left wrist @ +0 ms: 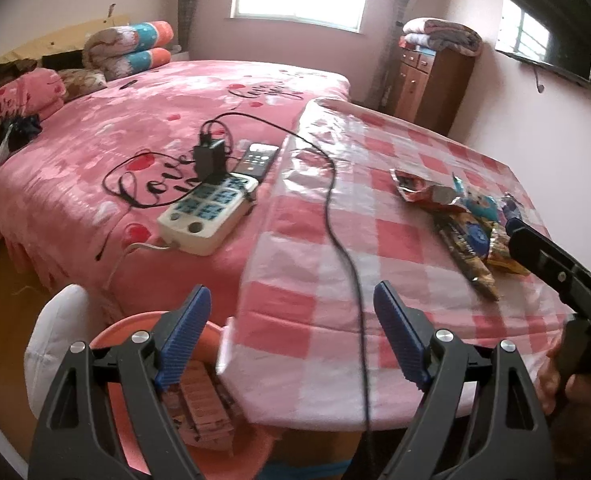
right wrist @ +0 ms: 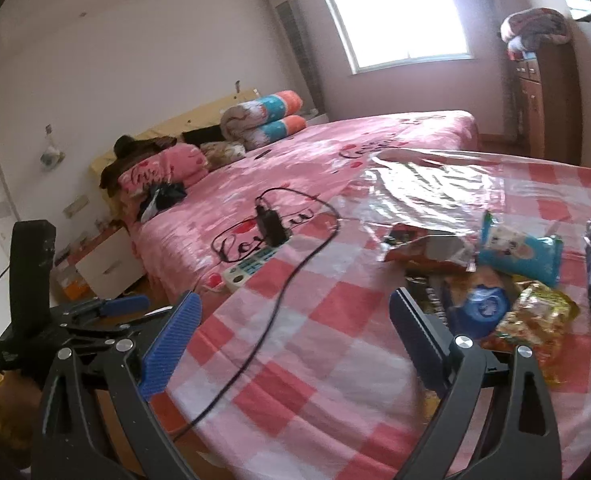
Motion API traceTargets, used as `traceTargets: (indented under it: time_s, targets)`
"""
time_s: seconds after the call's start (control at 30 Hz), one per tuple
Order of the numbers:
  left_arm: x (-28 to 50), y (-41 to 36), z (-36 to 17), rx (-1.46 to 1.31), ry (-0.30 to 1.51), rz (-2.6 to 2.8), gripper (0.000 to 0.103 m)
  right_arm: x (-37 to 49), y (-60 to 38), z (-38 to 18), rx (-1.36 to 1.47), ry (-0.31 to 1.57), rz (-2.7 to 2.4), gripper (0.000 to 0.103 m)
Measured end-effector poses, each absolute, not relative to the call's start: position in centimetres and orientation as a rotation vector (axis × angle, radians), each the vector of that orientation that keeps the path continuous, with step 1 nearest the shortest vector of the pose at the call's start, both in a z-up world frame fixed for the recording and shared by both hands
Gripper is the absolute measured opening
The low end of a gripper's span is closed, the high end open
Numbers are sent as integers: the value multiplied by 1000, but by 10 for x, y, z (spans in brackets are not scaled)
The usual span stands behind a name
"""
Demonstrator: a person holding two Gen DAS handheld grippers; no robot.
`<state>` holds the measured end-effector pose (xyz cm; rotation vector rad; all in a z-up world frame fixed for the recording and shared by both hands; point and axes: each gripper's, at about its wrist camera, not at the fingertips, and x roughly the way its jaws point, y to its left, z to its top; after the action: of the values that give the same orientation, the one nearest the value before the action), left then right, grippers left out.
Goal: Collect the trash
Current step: 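Move both open tools back to the pile of packaging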
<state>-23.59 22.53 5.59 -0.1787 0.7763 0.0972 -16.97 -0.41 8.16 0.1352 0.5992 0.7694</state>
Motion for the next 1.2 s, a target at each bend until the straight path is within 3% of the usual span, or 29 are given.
traceTargets:
  time_s: [1.2]
  targets:
    - [-161,55,39,-109,922,-180,84,-103,-181,59,396,593,430,94]
